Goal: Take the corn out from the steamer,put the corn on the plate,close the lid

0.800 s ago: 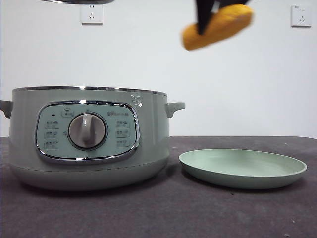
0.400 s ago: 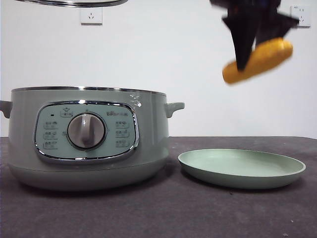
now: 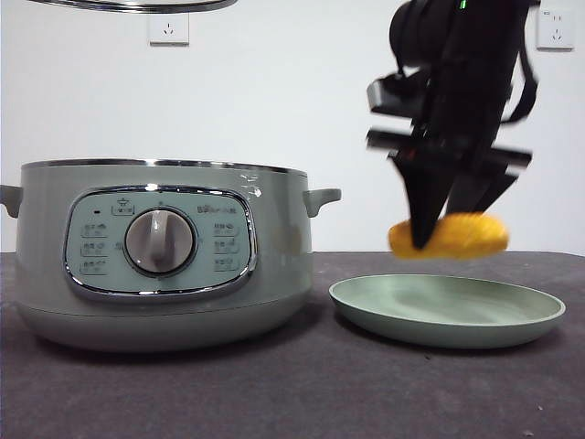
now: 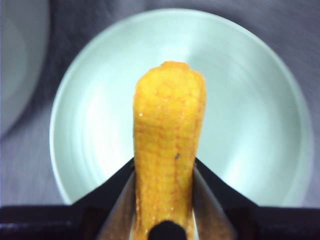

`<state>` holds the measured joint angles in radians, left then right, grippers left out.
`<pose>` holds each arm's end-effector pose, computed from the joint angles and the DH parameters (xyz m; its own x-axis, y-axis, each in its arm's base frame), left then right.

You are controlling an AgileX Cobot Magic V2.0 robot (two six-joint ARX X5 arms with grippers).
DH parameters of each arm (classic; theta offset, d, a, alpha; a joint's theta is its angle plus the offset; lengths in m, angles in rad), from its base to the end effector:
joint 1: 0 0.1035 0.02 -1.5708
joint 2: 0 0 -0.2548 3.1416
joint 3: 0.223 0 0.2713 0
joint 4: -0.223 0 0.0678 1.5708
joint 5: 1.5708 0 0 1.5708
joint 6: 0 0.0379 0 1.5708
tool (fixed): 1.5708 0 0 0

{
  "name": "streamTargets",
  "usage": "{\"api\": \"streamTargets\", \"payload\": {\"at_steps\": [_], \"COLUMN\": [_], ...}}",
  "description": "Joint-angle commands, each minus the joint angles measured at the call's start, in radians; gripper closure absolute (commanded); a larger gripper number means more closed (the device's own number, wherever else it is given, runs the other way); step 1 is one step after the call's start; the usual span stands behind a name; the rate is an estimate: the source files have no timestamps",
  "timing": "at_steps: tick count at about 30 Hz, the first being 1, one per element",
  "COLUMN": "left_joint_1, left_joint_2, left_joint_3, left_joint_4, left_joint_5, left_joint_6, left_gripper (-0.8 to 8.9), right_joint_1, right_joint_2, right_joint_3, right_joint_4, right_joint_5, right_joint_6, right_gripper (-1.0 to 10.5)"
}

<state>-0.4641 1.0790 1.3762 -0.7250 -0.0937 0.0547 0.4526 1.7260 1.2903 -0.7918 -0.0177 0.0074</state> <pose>0.2083 -0.1003 0.4192 0.8519 -0.3218 -0.4130 0.3893 0.9169 0.0885 0.3236 0.1581 0.1984 0.2949 0.1631 -0.9415 -0.4363 0.8996 0.0192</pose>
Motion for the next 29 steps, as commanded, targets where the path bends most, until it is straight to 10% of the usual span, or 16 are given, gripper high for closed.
{"api": "streamTargets", "payload": {"at_steps": [1, 11, 19, 29], "left_joint_1": [-0.002, -0.002, -0.002, -0.002], "left_joint_2": [-0.011, -0.011, -0.011, 0.031], "left_joint_3": [0.018, 0.018, 0.018, 0.017], "left_joint_4": [0.052, 0.052, 0.051, 0.051], "left_joint_5": [-0.002, -0.002, -0.002, 0.055], "left_joint_6": [-0.006, -0.006, -0.006, 0.001], "left_gripper": [8.22, 8.22, 8.22, 8.22], "right_joint_1": [0.001, -0.001, -0.001, 0.007], "right_joint_2": [0.008, 0.019, 0.019, -0.054], "right_joint_3": [-0.072, -0.212, -0.212, -0.212], "right_joint_4": [0.118, 0.271, 0.261, 0.258], "right_joint_5": [0.002, 0.001, 0.001, -0.002], "right_joint_6": [0.026, 0.043, 0.074, 0.097], "right_gripper": [9.6, 9.6, 5.8, 5.6]}}
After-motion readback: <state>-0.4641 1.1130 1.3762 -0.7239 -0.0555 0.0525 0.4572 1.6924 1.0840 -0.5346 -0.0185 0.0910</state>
